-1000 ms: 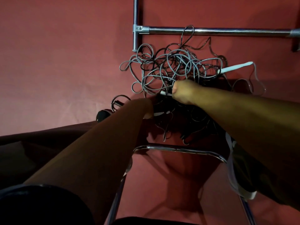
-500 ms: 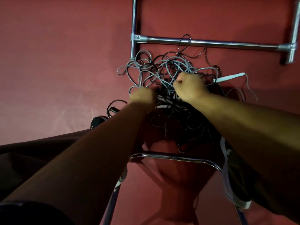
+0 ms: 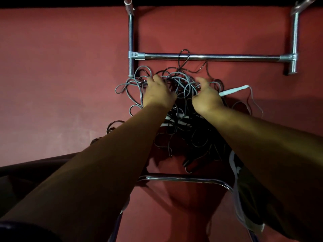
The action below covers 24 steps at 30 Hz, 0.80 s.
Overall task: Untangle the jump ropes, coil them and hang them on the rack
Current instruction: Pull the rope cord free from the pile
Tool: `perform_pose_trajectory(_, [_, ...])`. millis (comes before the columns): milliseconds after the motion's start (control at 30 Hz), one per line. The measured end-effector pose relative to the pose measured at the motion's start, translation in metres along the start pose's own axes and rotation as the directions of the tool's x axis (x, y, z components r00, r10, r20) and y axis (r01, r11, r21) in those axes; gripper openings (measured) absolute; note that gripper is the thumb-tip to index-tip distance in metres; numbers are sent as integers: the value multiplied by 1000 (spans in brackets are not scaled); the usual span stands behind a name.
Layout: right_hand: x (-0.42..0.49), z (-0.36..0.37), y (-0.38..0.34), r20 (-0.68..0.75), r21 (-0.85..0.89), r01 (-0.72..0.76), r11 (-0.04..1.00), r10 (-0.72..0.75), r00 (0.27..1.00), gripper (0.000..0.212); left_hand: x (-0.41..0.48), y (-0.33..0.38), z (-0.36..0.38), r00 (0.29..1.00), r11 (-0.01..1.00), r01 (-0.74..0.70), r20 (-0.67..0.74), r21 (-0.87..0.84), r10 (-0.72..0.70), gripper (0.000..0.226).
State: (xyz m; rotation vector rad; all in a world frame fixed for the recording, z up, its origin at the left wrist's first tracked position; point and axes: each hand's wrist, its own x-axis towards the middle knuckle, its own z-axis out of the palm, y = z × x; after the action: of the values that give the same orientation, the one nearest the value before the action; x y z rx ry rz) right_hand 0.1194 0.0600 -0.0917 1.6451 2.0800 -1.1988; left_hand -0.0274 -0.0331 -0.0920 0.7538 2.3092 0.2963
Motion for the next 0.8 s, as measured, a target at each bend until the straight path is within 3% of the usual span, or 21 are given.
perform_pose_trajectory(33, [0,-2,-1,37,-4,3,1000,-3,999,82,0,7,2,999,999,-45,-27,-13,45,53])
perform_pose_trajectory(100, [2,-5,-2,122,-66,4,998,4,993,85,2,17,9,988,989,-147,58,12,146,46])
perform_pose_trajectory(267, [9,-6,13,112,-198,94,976,-73,991,23,-2,24,29,911,964,-267,323,-10,255,32])
perform_pose_trajectory(333, [10,-4,21,91,-216,147,965,-130,987,14,-6,22,32,896,960,-279,358,-9,264,29])
perform_pose_trajectory(400, [8,-5,21,41,-192,211,958,-207,977,10,-6,18,34,915,976,-218,342,-27,214,27])
perform_pose_trajectory(467, [6,-10,13,-16,-180,273,945,-280,960,3,-3,18,28,945,989,-64,310,-134,104,23])
perform_pose_trajectory(567, [5,-24,-7,-34,-87,233,968,-237,971,4,0,29,2,974,883,62,220,-466,48,12])
perform_pose_trajectory(667, [4,-43,-31,38,73,122,990,-125,991,7,-5,56,-39,990,669,33,115,-743,79,16])
perform_pose_trajectory(800, [-17,-75,-57,62,207,132,969,-148,987,9,-22,100,-96,982,587,-119,-9,-801,187,14])
